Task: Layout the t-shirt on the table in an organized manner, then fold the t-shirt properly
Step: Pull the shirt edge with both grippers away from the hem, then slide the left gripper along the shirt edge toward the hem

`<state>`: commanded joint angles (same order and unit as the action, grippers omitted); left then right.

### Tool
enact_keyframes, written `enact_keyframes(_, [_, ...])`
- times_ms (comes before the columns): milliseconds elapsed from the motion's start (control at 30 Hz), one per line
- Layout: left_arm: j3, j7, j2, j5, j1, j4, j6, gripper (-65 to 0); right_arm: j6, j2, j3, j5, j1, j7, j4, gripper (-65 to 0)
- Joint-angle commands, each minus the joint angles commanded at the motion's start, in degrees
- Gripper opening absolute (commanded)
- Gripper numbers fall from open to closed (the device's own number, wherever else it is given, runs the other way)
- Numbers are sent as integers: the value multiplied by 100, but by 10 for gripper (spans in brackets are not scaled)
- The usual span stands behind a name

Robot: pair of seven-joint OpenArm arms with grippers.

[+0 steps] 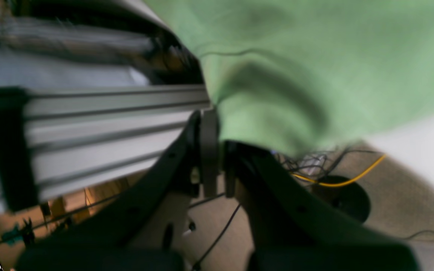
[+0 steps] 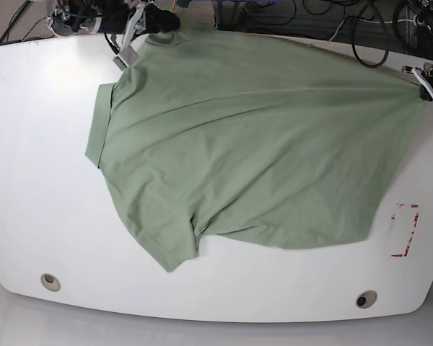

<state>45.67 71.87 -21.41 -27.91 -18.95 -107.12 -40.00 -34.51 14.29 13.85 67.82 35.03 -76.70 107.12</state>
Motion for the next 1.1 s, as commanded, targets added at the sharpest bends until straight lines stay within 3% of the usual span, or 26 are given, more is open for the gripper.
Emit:
enact_keyframes(133, [26, 0, -123, 0, 0, 0, 0, -650, 0, 9, -62, 0, -123, 0, -457, -645])
enact_keyframes(467, [53, 0, -123, 0, -35, -9, 0, -650, -18, 141, 9, 18, -97, 0, -281, -645])
enact_keyframes(633, [220, 0, -105, -18, 18, -9, 0, -650, -18, 167, 264, 519, -97, 0, 79, -647])
enact_keyframes(800, [-53, -9, 44, 0, 695, 18, 0, -650, -26, 167, 703, 686, -343, 0, 105, -644])
enact_keyframes(1100, [-475, 0, 44, 9, 1503, 18, 0, -650, -26, 211, 712, 686, -809, 0, -211, -647])
